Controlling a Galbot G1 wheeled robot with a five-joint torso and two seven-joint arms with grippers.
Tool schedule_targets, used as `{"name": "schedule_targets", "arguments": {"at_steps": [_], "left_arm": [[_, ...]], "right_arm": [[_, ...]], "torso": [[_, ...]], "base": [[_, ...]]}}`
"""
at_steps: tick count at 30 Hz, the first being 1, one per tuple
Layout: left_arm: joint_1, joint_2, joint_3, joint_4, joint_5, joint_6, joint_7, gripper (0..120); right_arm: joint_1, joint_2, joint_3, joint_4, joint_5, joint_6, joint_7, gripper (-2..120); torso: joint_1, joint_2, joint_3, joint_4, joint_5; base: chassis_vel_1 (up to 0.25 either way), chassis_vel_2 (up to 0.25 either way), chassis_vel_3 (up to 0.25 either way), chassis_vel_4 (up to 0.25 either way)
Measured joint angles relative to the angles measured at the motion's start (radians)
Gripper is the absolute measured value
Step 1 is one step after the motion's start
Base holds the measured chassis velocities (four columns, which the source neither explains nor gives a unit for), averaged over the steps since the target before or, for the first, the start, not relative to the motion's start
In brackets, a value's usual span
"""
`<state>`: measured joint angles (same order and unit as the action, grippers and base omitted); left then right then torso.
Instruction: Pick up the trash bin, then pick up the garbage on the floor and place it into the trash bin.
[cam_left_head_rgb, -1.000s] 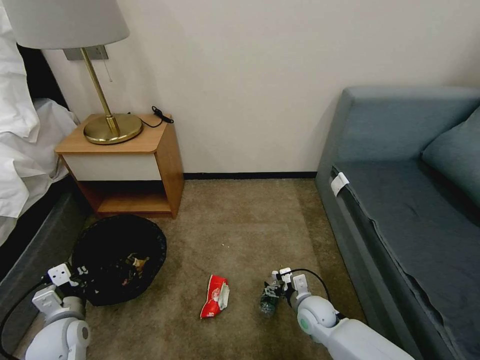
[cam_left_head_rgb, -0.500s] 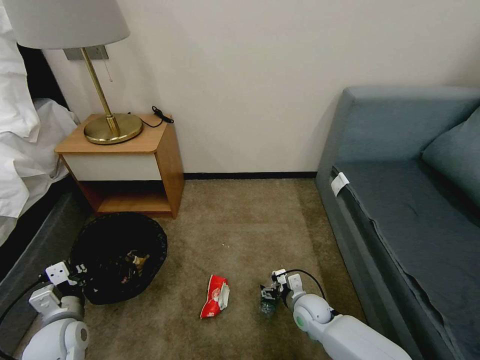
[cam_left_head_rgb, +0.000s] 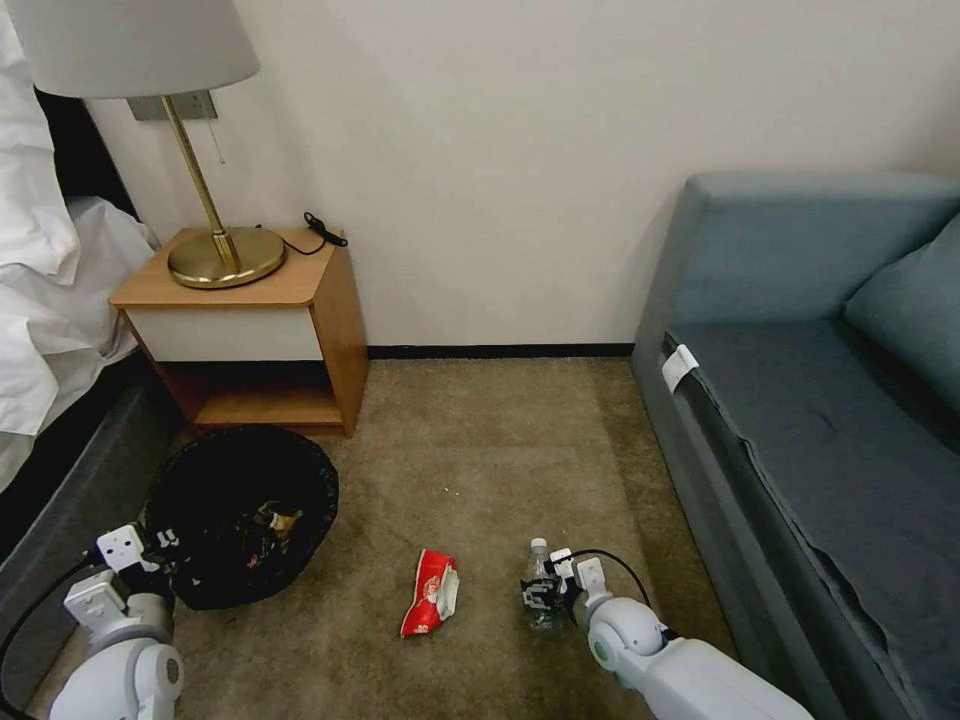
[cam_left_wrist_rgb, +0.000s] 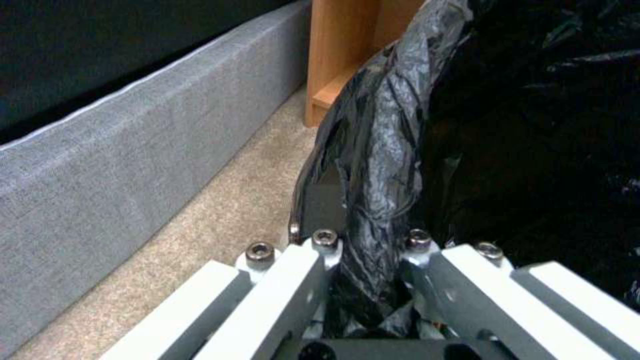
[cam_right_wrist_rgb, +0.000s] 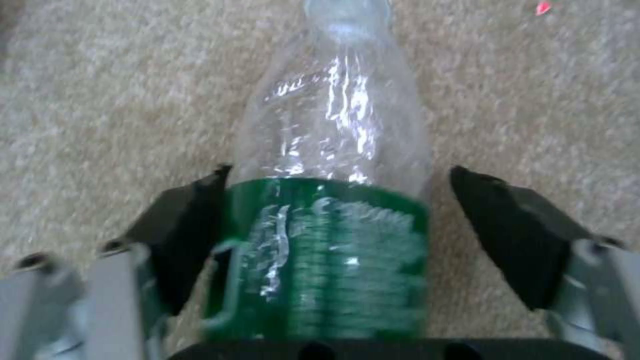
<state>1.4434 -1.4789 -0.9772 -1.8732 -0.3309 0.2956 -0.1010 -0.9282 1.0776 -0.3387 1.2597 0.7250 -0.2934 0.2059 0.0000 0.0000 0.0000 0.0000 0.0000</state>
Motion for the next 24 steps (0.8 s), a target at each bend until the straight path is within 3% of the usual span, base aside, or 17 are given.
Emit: {"name": "schedule_targets", "arguments": {"at_steps": [12, 18, 24], "left_arm": [[-0.003, -0.006, 0.002, 0.003, 0.001, 0.0, 0.004, 2], [-0.004, -0.008, 0.002, 0.004, 0.001, 0.0, 0.006, 2], [-0.004, -0.009, 0.003, 0.001, 0.002, 0.0, 0.006, 2]], "right_arm": [[0.01, -0.004, -0.003, -0.004, -0.003, 0.017, -0.02, 39], [0.013, -0.003, -0.004, -0.005, -0.01, 0.026, -0.023, 25], [0.043, -0.007, -0.003, 0.017, -0.019, 0.036, -0.031, 23]], "torso": [[0.0, 0.0, 0.0, 0.0, 0.0], [0.0, 0.0, 0.0, 0.0, 0.0], [0.0, 0.0, 0.0, -0.0001, 0.0]], "base": [[0.0, 0.0, 0.0, 0.0], [0.0, 0.0, 0.0, 0.0], [0.0, 0.0, 0.0, 0.0]]}}
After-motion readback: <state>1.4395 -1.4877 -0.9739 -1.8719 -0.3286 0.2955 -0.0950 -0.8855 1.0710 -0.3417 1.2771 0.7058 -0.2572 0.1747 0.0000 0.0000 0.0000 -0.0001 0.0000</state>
